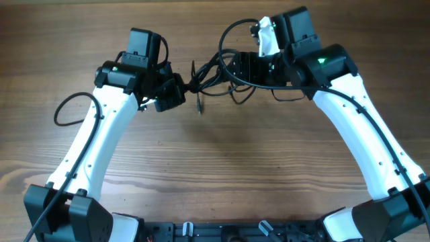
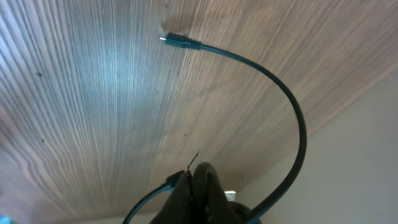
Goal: Untangle cables
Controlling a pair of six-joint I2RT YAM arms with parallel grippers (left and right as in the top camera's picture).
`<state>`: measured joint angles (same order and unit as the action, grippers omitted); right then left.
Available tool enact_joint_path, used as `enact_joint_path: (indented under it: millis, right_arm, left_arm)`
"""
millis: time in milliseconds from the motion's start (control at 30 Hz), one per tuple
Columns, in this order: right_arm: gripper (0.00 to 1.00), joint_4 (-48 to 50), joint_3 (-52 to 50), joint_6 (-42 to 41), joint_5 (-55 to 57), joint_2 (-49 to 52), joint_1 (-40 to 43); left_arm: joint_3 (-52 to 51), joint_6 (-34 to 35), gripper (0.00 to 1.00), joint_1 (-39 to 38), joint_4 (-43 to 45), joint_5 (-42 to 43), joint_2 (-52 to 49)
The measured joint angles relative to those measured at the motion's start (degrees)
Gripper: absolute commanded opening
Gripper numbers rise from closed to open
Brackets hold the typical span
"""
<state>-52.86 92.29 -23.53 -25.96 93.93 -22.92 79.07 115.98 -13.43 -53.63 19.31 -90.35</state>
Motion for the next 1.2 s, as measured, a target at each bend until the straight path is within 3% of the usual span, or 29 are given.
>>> enact_joint_path:
  millis: [267,433,667,800,1000,1200]
  right_arm:
    - [0.4,3.0,0.0,-8.5,1.0,0.0,-2.7]
    - [0.41,1.8,0.0,-9.6,2.0,0.0,-3.3]
    - [0.63,4.6,0.1,-9.4,9.3,-0.1,-2.7]
    - [0.62,0.2,2.6,-8.8,14.7,-3.0,-1.7]
    - [0.54,-1.5,3.5,-11.8,11.2,-4.1,-3.0]
    - [0.25,-1.5,3.5,-13.8,7.1,5.8,-7.1]
  left_arm:
    - [0.0,0.0,0.04,0.0,3.1,1.6,0.0]
    - [0.0,0.0,0.04,0.0,3.1,1.3,-0.1]
    - [0.0,0.0,0.04,0.0,5.7,-9.2,-0.2]
    - [0.0,0.0,0.04,0.0,5.7,-15.1,-0.2]
    - [0.0,0.0,0.04,0.0,4.7,-12.9,-0.2]
    - [-0.1,0.0,0.04,0.0,1.3,-5.7,-0.2]
